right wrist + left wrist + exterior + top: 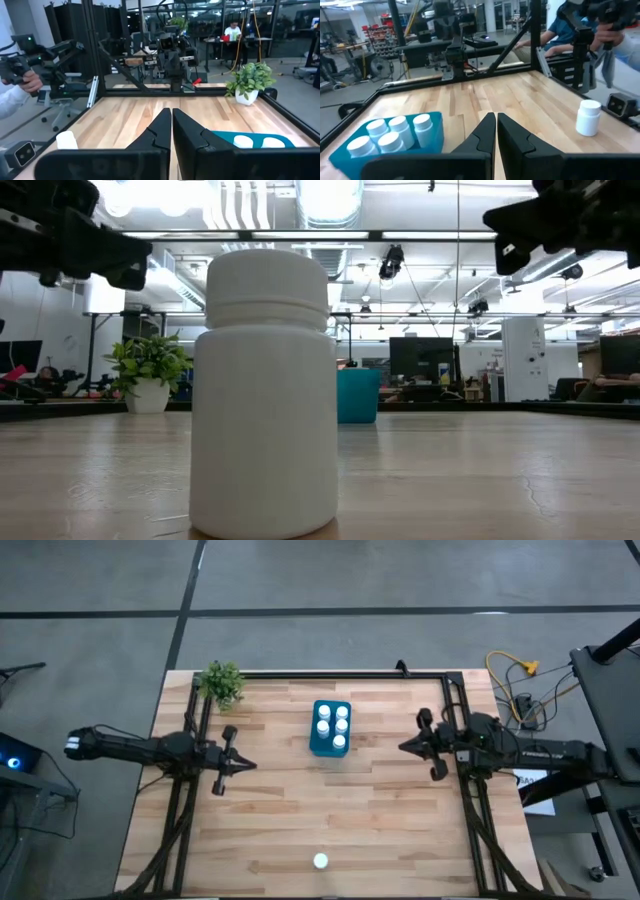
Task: Pick and place pill bottles into a basket
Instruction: Put the white pill bottle into the blue bin
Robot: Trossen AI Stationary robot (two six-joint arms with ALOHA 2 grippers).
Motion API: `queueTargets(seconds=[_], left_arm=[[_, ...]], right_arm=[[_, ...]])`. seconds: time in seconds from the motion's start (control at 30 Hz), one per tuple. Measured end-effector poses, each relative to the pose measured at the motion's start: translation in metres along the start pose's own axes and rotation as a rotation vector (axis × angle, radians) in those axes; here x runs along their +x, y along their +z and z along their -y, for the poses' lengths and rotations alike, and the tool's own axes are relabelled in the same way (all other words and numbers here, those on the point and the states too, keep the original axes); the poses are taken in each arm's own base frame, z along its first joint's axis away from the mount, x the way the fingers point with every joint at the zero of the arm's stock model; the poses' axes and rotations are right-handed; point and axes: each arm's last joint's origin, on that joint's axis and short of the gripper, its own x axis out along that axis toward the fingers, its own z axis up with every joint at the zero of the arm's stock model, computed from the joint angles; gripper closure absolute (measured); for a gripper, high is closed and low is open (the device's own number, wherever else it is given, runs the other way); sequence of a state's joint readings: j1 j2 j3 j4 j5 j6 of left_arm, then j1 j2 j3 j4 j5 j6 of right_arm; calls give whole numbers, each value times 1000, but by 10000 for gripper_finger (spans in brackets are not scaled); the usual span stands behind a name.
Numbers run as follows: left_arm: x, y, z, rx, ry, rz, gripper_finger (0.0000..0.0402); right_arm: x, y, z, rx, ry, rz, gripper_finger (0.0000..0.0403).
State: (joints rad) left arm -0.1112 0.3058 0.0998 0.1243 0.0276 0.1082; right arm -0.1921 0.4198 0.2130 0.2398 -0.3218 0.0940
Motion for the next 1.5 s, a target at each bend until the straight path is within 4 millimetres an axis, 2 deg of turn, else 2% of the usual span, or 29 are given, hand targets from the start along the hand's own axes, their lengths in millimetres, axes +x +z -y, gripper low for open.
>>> queueTargets(seconds=[0.1, 0.3, 0.57, 0.7, 0.83, 1.07, 1.17, 1.33, 1.5], left_arm=[[1, 14, 0, 0, -37, 20, 401], [4, 60, -4, 1, -76, -26, 380], [28, 113, -10, -2, -118, -159, 275], [49, 129, -9, -10, -173, -228, 216], [73, 149, -4, -19, -241, -325, 181], [119, 173, 11, -6, -301, -559, 173], [136, 177, 18, 17, -290, -656, 173], [164, 174, 31, 69, -264, -817, 173], [188, 167, 43, 93, -275, -876, 173]], right_arm=[[-3, -4, -1, 0, 1, 9, 394], [-4, -11, 0, 15, -4, -33, 394], [-4, -14, 0, 27, -9, -69, 394], [-5, -17, 0, 37, -12, -100, 394], [-5, -19, 0, 45, -13, -123, 394], [-5, -21, 0, 51, -13, -142, 394], [-5, -22, 0, 52, -14, -144, 394], [-6, -24, 0, 57, -15, -169, 394], [-6, -24, 0, 57, -16, -172, 394]])
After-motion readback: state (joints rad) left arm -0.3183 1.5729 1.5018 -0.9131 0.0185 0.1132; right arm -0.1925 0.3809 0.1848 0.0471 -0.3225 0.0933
